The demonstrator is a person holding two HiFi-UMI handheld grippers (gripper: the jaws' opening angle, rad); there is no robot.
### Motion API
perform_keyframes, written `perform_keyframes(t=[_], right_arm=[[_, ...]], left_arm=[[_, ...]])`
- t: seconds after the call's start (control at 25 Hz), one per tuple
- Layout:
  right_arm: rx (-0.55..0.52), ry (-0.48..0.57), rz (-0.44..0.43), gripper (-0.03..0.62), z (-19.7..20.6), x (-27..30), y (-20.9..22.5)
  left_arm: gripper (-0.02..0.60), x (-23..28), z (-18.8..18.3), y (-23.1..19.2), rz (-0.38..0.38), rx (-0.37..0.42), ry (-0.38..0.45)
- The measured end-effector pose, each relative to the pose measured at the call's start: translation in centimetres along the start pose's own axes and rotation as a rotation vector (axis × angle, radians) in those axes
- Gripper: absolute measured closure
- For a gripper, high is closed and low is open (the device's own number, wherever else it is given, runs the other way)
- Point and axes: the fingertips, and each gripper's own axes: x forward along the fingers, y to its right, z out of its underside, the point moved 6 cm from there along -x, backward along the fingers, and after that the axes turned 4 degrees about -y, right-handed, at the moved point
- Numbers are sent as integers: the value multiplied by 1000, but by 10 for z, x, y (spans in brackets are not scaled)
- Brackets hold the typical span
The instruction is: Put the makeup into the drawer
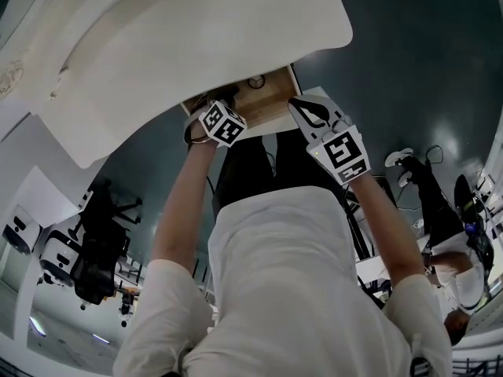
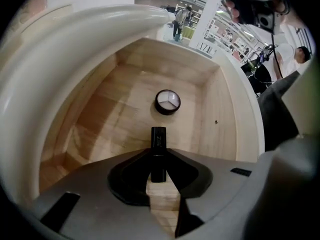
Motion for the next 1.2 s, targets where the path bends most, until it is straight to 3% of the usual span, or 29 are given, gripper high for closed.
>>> perform_keyframes(t=[0.36,0.76,0.92,1.2], right_arm=[[2,-30,3,566,8,14,-3],[-19,-46,16,565,2,20,-10],[-40,-50,25,565,-8,15,-18],[-90,-41,60,565,-32,5,-35]], left_arm=[[478,5,3,3,27,6,16],[431,-7,4,-4,54,-3,46],[456,-29,1,-4,88,-61,108],[492,-71,5,-5,85,-102,228]])
